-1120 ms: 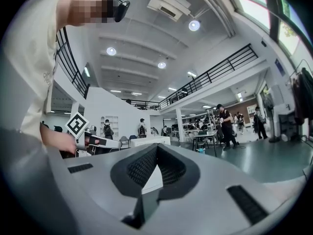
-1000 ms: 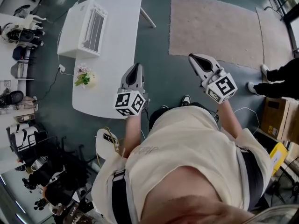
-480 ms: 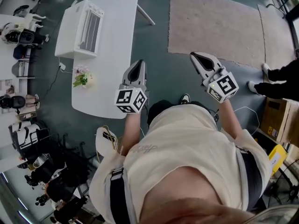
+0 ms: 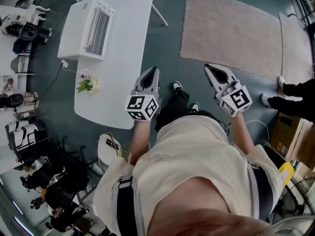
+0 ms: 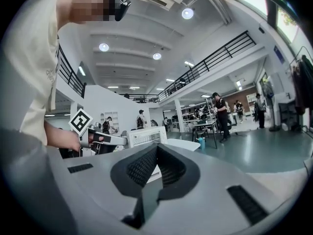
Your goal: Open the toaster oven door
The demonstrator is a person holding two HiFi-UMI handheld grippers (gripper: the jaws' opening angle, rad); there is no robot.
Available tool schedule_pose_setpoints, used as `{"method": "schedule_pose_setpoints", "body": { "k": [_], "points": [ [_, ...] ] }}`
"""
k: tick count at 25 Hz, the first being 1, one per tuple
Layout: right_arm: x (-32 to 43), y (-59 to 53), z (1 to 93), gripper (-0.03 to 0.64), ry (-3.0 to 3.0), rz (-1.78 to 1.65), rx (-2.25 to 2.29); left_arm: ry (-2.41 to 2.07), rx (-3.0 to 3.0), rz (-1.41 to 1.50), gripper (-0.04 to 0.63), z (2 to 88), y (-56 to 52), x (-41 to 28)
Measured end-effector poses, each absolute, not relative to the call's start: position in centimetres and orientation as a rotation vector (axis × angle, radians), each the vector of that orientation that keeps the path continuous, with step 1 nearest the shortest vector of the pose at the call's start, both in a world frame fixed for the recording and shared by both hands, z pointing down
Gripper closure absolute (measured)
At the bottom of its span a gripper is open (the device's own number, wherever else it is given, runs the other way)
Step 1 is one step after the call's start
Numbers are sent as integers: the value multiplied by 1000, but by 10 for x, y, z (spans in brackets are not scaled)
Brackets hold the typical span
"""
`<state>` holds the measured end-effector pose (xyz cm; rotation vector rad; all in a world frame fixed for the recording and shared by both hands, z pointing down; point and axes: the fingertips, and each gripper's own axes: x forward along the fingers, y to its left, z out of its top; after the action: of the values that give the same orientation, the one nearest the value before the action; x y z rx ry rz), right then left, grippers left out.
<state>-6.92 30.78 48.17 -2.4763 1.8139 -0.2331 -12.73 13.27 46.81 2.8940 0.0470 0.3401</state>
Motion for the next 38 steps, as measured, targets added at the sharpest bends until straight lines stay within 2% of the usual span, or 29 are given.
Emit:
{"method": "schedule_pose_setpoints", "body": {
  "k": [10, 19, 25, 38],
  "points": [
    [6, 237, 463, 611, 1865, -235, -2538, 40, 2869, 250, 572, 458, 59, -51],
    [34, 147, 429, 611, 1966, -189, -2565, -58, 2856, 144, 572, 451, -45, -27],
    [36, 112, 421, 611, 2037, -217, -2561, -169, 2747, 55, 572, 457, -87, -36],
    [32, 34, 446, 611, 2274, -292, -2278, -471, 2707, 152, 573, 495, -128, -89]
  ]
}}
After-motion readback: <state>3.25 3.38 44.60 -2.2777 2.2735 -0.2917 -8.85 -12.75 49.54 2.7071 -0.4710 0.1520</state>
